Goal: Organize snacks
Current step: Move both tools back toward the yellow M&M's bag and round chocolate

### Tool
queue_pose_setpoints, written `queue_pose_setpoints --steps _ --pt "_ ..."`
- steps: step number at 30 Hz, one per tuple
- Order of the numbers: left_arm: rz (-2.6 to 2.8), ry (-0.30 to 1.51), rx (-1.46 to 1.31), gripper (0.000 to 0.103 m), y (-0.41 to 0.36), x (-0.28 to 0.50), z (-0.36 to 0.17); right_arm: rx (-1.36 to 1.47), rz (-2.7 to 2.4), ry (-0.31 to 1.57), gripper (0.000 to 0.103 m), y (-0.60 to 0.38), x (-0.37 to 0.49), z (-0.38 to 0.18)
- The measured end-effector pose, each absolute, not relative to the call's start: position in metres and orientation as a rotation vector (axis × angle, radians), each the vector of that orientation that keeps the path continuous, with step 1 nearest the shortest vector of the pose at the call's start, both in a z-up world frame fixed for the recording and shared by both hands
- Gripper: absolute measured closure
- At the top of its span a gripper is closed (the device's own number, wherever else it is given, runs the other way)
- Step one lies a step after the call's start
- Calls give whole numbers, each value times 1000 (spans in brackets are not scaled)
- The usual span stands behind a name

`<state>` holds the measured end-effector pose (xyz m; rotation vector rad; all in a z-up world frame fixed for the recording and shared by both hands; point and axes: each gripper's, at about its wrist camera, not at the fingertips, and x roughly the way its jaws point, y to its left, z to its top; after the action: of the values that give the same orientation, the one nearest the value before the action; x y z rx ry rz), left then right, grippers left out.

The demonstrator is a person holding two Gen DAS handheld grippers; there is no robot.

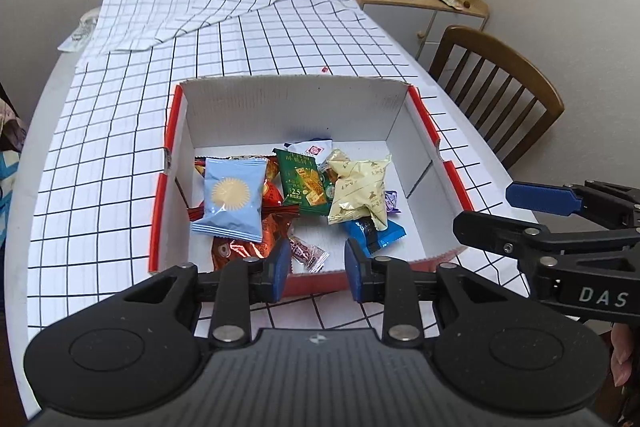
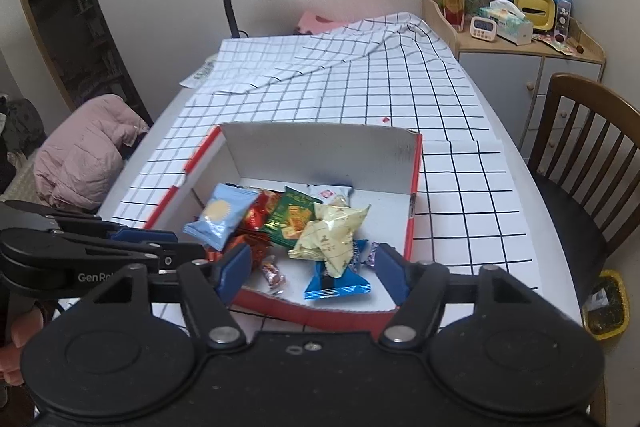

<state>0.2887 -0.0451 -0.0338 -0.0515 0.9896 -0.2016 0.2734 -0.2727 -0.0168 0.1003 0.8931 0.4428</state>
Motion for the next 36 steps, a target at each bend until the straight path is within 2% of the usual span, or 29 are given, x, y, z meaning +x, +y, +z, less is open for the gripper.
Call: queue_pose_setpoints --steps 1,3,10,11,13,15,17,20,23,36 --pt "-202 982 -50 65 -44 285 -32 102 447 888 31 -273 270 -15" --pt "-202 957 -51 44 -41 277 -28 100 461 876 28 -272 262 -11" --pt "-213 900 -29 43 -33 250 -15 93 487 817 18 -266 234 4" --pt "-213 894 -24 42 -32 246 -14 92 487 810 13 -266 230 6" --pt "-218 885 -20 38 -29 238 -12 99 488 791 7 -267 222 8" --pt "-227 881 -18 31 -26 230 -13 112 500 784 7 -267 214 8" --pt "-228 873 -9 29 -23 222 -14 122 497 786 2 -267 208 7" --pt "-239 876 -2 27 -20 212 -18 134 491 793 1 -269 201 2" --pt "-249 890 -14 17 -16 202 -24 145 480 815 1 -268 195 -6" --pt "-232 1027 -10 17 -16 174 -81 143 445 930 1 -257 174 -52"
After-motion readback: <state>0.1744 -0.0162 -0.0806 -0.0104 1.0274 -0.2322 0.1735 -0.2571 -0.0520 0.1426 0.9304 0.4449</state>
